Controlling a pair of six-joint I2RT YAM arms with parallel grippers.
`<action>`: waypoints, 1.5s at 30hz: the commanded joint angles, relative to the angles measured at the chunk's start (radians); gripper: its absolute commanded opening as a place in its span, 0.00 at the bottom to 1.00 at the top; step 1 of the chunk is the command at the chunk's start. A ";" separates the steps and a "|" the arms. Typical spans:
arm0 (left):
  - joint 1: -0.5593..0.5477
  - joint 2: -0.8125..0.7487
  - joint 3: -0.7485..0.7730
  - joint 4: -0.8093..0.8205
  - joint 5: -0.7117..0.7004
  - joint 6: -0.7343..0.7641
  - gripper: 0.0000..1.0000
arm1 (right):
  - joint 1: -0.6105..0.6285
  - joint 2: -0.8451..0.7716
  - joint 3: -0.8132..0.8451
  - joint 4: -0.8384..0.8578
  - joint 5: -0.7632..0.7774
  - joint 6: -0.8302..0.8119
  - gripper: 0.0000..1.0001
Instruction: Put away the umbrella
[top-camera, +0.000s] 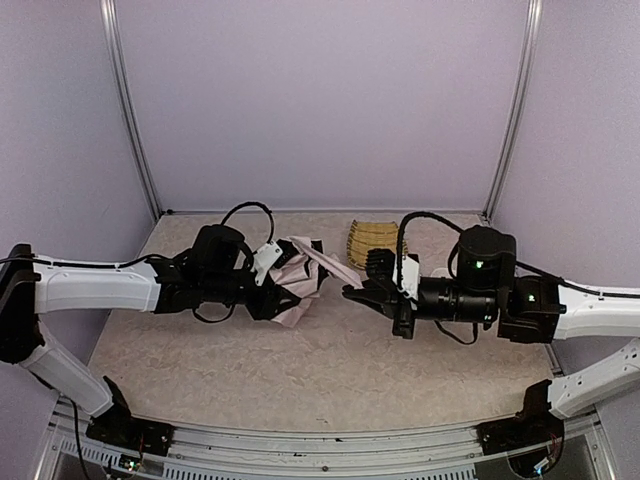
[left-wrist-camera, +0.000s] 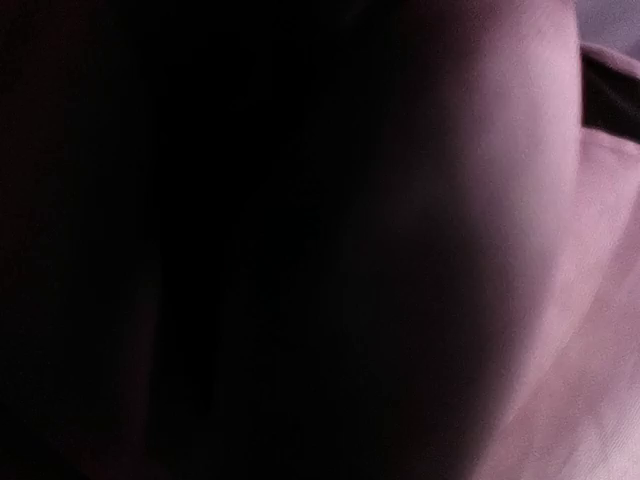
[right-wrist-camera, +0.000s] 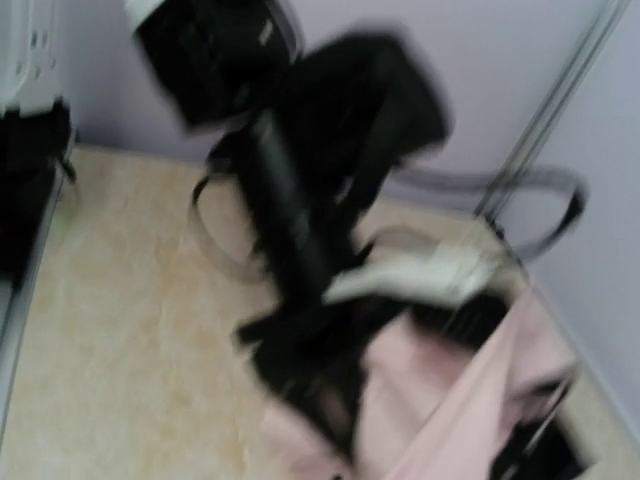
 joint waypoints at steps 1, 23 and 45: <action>0.122 0.006 0.061 0.094 0.007 -0.132 0.00 | 0.082 -0.040 -0.094 0.118 0.065 0.021 0.00; -0.029 0.008 0.088 -0.079 0.108 0.202 0.00 | -0.220 -0.098 0.007 -0.128 0.355 -0.010 0.00; 0.198 0.080 0.083 0.164 0.261 -0.138 0.00 | -0.055 -0.111 0.000 -0.224 0.374 -0.072 0.00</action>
